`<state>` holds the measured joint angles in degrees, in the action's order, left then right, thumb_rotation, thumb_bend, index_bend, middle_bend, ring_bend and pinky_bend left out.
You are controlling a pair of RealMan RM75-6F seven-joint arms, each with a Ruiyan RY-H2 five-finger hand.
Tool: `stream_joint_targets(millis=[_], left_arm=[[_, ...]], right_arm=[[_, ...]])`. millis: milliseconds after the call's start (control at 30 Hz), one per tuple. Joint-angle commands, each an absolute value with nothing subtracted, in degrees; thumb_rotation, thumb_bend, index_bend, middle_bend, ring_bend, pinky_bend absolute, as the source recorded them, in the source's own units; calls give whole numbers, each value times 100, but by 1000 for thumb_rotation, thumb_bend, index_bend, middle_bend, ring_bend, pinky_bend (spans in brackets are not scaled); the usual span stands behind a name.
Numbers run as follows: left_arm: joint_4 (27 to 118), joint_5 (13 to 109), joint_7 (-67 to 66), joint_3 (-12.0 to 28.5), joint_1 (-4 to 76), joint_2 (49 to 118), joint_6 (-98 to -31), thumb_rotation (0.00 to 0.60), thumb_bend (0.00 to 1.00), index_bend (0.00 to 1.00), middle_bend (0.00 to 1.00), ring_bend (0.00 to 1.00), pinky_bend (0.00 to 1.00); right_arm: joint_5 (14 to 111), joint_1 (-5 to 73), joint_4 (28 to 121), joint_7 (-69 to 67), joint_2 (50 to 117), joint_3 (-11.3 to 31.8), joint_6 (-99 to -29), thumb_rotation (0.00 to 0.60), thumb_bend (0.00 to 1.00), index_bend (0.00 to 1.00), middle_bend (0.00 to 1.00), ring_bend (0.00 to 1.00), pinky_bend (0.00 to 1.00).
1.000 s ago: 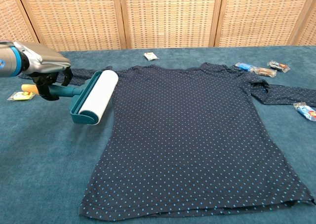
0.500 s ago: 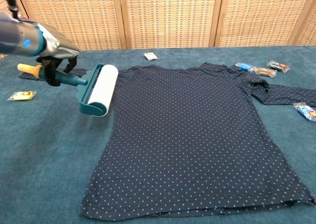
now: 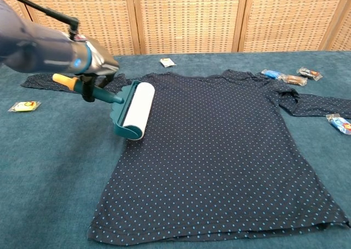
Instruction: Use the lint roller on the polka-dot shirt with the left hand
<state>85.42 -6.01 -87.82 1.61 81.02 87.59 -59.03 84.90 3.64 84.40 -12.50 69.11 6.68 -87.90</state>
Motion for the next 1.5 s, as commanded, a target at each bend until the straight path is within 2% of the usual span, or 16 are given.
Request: stream_joint_targets(millis=[33,400,933,1500], left_arm=[[8351,-796,-8971,212,8242,8989,-5940,600,1000,864,843,744,720],[7871,-1407,-9582,524,8618,9469,-6102,600,1000,865,843,744,720],[6712,-2090,-10913,1269,9158,10629,-6405,600,1000,868,843,744,720],[4750,-2251,-11985,2822,9904,11907,-6231,600,1000,869,843,744,721]], right_arm=[[8454,369,8420,-1334,6896,678,-8747,600,125,27,0,0,0],[8451,400,8397,-1628,6852,646,-8610,600,124,28,0,0,0],[8452,427,8321,-2020,6810,640,-8526,600,124,28,0,0,0],[8461,458,8238,-2285,6784,613,-8439,600,124,28,0,0,0]])
